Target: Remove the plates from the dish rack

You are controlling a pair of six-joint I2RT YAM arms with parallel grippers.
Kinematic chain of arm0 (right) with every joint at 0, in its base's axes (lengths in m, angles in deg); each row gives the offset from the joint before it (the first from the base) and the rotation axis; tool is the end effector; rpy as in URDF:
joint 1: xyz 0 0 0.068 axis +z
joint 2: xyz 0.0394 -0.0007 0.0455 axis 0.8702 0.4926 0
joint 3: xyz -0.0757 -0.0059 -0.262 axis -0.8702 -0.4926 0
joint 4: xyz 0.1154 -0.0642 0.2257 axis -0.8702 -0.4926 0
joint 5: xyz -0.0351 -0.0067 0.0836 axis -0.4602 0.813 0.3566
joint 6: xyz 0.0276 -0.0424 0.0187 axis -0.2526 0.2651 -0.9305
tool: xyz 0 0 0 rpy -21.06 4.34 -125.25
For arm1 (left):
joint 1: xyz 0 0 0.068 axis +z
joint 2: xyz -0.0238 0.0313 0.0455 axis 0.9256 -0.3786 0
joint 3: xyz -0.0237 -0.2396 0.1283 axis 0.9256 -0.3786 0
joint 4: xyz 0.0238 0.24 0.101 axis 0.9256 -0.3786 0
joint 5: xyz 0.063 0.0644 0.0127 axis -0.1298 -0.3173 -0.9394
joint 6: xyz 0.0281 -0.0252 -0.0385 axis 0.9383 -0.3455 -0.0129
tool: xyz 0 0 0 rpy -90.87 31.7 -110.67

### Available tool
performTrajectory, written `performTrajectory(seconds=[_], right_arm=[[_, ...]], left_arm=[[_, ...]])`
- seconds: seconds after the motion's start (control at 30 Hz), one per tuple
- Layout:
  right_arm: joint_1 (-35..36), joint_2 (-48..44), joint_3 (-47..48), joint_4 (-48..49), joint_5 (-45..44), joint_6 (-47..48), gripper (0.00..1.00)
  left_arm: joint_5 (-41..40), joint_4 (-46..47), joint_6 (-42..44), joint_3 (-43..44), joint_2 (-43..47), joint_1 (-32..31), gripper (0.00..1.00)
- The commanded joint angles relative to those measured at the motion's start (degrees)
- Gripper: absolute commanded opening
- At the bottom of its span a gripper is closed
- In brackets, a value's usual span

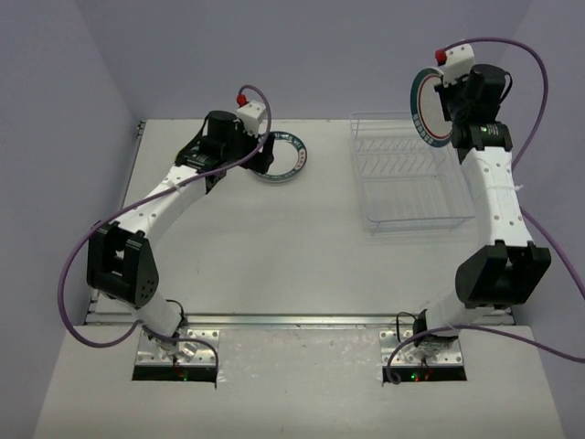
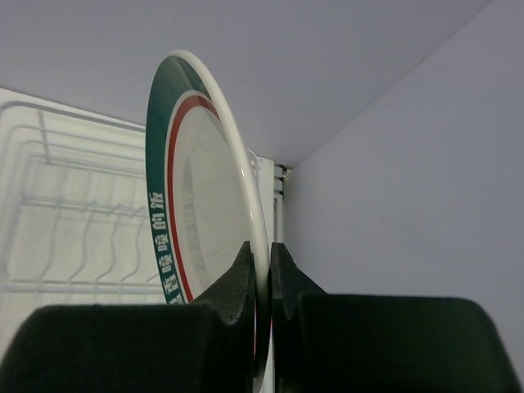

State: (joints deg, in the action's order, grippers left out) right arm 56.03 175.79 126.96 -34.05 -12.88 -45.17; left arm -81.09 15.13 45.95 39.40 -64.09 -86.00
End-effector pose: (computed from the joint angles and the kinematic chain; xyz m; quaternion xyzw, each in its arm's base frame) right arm 0.3816 -0.0345 0.4149 -0.0630 0.7835 -0.1811 0.5910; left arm 0.3613 -0.1236 0.3183 0.2225 0.8342 -0.0968 0.4953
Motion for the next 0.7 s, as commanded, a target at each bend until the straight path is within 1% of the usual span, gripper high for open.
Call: performTrajectory(seconds=[0.0,0.13,0.23,0.3,0.33,0.4,0.53,0.67], right_arm=[[0.5,-6.06,4.49,-5.93,15.89,-3.42,0.0],[0.5,-9.82,1.06,-10.11,29.0,-4.75,0.0],[0.68,-11.14,-1.58,-11.96,38.8,-7.64,0.0],[1.09,-10.95,-2.07,-14.42,45.8,-9.83,0.0],[1.96,-10.58,-1.89,-15.41,47.34,-10.23,0.0],[4.17,-9.0,-1.15,-18.6,49.3,-9.45,0.0],[8.61,-8.5,-2.96,-19.73,50.05,-7.34,0.0],[11.23,-7.24,-3.02,-21.95,51.13,-6.18,0.0]], left_arm=[[12.63,5.72,-2.11,-1.33,6.51,0.58,0.79],[20.99,7.04,-2.79,-2.42,9.35,0.58,0.78],[27.37,6.83,-3.32,-2.63,9.93,0.49,0.77],[29.95,6.48,-3.65,-2.8,10.13,0.13,0.75],[30.68,6.3,-3.64,-2.81,10.46,-0.04,0.74],[29.74,5.38,-2.64,-2.89,11.02,-0.35,0.73],[26.99,3.07,0.41,-2.26,11.32,-1.38,0.71],[22.91,-2.1,6.86,-1.02,10.06,-4.73,0.69]])
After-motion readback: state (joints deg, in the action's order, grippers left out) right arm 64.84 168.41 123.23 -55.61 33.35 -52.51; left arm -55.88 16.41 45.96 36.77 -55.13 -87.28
